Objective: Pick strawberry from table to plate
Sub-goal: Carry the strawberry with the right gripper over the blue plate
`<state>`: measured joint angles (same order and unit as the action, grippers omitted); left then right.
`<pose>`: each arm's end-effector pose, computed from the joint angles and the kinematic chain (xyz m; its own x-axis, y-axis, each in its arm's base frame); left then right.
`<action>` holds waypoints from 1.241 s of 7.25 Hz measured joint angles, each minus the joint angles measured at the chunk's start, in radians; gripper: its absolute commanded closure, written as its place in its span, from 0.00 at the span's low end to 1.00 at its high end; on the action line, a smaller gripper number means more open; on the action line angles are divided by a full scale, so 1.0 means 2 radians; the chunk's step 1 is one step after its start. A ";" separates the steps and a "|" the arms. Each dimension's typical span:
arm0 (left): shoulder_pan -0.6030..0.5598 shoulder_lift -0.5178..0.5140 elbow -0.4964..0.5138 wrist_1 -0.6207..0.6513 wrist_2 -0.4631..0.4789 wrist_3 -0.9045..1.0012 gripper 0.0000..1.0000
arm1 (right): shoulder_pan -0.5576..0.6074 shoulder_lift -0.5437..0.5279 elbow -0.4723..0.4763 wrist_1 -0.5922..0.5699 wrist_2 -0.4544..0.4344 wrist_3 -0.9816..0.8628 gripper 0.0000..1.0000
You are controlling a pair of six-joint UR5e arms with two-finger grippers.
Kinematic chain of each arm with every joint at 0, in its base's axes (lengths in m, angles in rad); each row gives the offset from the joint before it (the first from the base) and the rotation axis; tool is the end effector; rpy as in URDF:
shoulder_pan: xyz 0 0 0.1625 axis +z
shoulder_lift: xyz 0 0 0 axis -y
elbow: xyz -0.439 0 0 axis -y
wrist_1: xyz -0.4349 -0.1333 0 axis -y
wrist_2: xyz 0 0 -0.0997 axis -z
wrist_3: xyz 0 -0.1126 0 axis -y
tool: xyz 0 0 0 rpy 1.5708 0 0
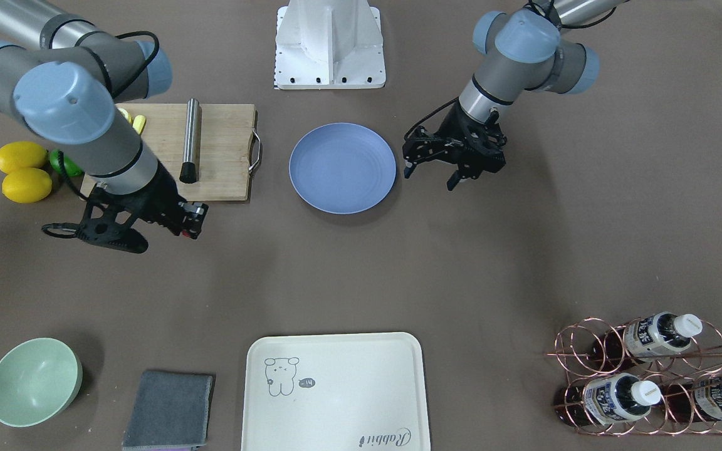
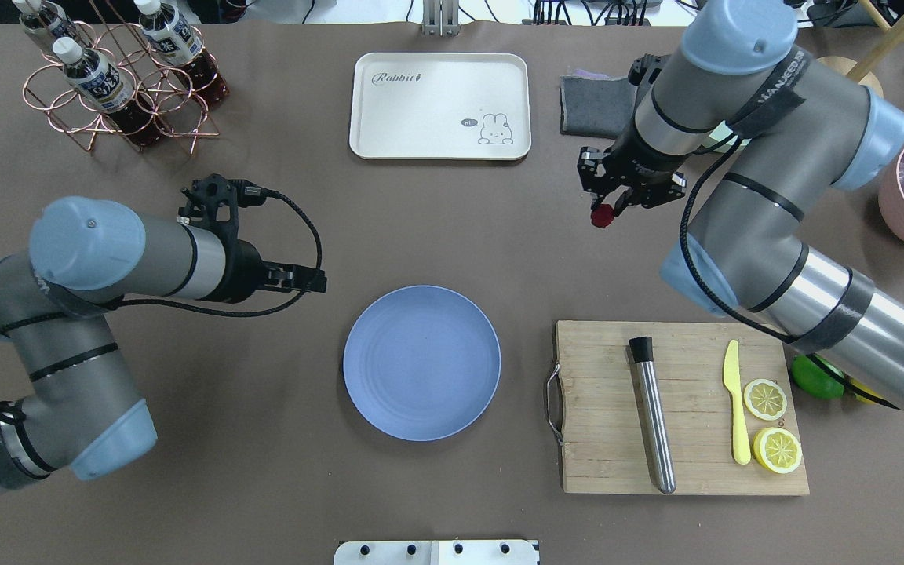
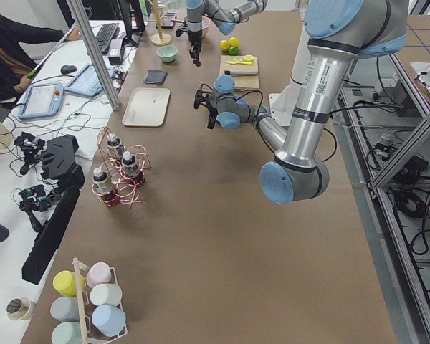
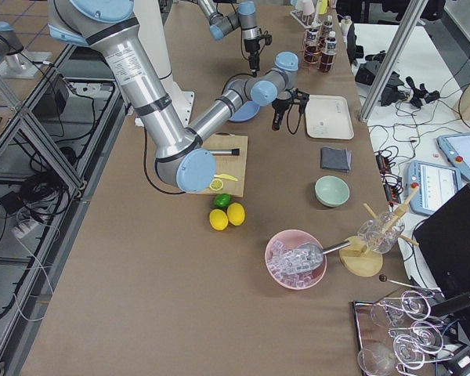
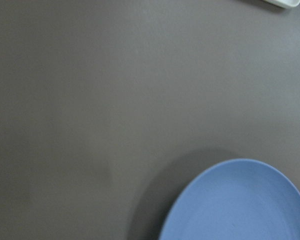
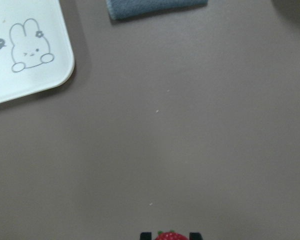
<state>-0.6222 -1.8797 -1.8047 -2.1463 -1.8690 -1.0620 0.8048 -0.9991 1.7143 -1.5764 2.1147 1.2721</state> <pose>0.4667 -0.4581 0.3135 0.4771 0.2309 -0.8480 0.1260 0.9370 0.3259 -0.4342 -0.5596 0.2546 0.6153 0.2765 0.7382 -0.2112 0.9601 -0.1835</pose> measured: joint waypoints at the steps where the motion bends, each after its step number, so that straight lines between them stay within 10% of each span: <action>1: -0.029 0.013 -0.002 0.002 -0.007 0.059 0.02 | -0.026 0.016 0.008 -0.005 -0.019 0.034 1.00; 5: -0.188 0.045 0.011 0.004 -0.156 0.134 0.02 | -0.157 0.080 0.011 -0.036 -0.118 0.121 1.00; 9: -0.257 0.118 0.038 0.004 -0.186 0.303 0.02 | -0.203 0.112 -0.031 -0.035 -0.162 0.127 1.00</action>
<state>-1.1361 -1.6441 -1.7295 -2.1385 -2.2405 -0.4569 0.3983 -0.7759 1.6525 -1.6461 1.7901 1.5255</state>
